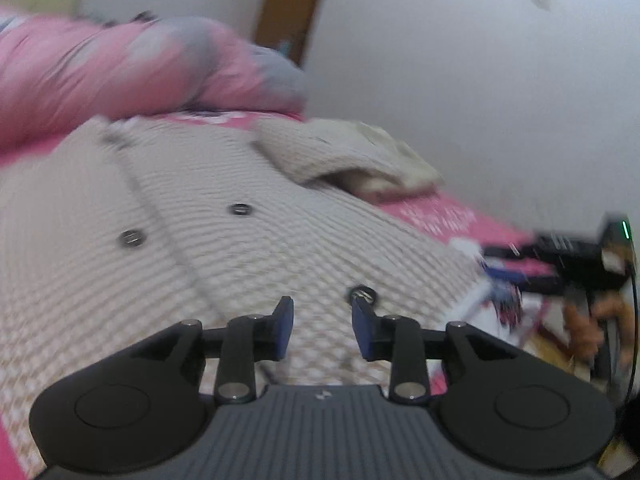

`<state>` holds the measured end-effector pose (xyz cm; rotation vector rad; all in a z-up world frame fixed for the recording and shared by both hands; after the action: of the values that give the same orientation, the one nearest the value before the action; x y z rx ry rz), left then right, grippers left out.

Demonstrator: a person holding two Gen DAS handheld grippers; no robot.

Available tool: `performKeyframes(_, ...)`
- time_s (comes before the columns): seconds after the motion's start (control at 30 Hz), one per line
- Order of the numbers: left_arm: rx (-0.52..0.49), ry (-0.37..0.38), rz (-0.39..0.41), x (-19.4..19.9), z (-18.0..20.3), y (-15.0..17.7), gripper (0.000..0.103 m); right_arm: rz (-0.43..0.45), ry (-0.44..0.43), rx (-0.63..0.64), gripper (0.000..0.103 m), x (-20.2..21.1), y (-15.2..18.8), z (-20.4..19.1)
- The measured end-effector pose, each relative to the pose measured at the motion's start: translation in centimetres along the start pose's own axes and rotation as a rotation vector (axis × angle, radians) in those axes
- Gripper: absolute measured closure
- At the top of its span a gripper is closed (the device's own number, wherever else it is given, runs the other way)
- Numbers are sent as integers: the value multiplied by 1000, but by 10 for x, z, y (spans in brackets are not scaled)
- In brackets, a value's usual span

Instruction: Fold clothes

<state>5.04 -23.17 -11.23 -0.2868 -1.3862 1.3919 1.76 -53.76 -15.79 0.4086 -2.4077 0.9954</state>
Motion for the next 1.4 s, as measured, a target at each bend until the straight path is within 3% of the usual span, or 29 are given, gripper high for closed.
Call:
performKeyframes(0.03, -20, -14, -29, -9, 3, 6, 70, -19, -7, 8, 64, -5, 0, -1)
performKeyframes(0.07, -22, -30, -57, -18, 3, 13, 70, -39, -1, 17, 87, -11, 2, -2)
performKeyframes(0.1, -13, -43, -81, -25, 2, 19, 70, -48, 19, 36, 98, -14, 3, -3)
performKeyframes(0.23, -5, -51, -55, -24, 5, 26, 71, 13, 78, 129, 98, -3, 3, -12)
performKeyframes(0.37, -22, -38, -63, -23, 6, 25, 71, -18, 145, 184, 98, -18, 13, 1)
performKeyframes(0.43, -23, -22, -71, -17, 6, 22, 70, -6, 132, 157, 97, -11, 6, 1)
performKeyframes(0.57, -31, 22, -28, -4, 5, 9, 68, 121, 197, 169, 93, 14, -24, 0)
performKeyframes(0.7, -43, 48, 15, -10, 1, -7, 64, 158, 171, 247, 93, 7, -42, -30)
performKeyframes(0.8, -24, 40, 0, -25, -11, -6, 64, 143, 132, 189, 93, -20, -61, -43)
performKeyframes(0.93, 51, 46, -4, -37, -32, 3, 64, 90, 76, 0, 87, -67, -100, -35)
performKeyframes(1.0, 67, 67, 15, -36, -35, 4, 63, 83, 97, -50, 74, -90, -118, -29)
performKeyframes(1.07, 69, 82, 27, -36, -37, 5, 62, 82, 128, -62, 69, -109, -135, -26)
performKeyframes(1.17, 73, 98, 46, -36, -38, 8, 60, 65, 168, -79, 50, -139, -156, -21)
performKeyframes(1.27, 93, 124, 66, -36, -42, 9, 58, -10, 167, -79, 50, -169, -161, -23)
performKeyframes(1.33, 111, 141, 80, -35, -44, 10, 58, -21, 153, -40, 59, -178, -160, -32)
performKeyframes(1.4, 132, 159, 93, -33, -47, 11, 58, -22, 135, 9, 94, -182, -162, -45)
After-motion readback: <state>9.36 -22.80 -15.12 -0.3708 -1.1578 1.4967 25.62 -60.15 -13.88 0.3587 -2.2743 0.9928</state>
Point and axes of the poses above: each gripper's, at about its wrist camera, not at the fingertips, and x roughly against the way its jaws point, z to its right, y to its underside, the point moved 7 cm from there along -x, roughly the way its jaws point, and after that the axes turned 14 degrees about y, right-handed, at the moved point
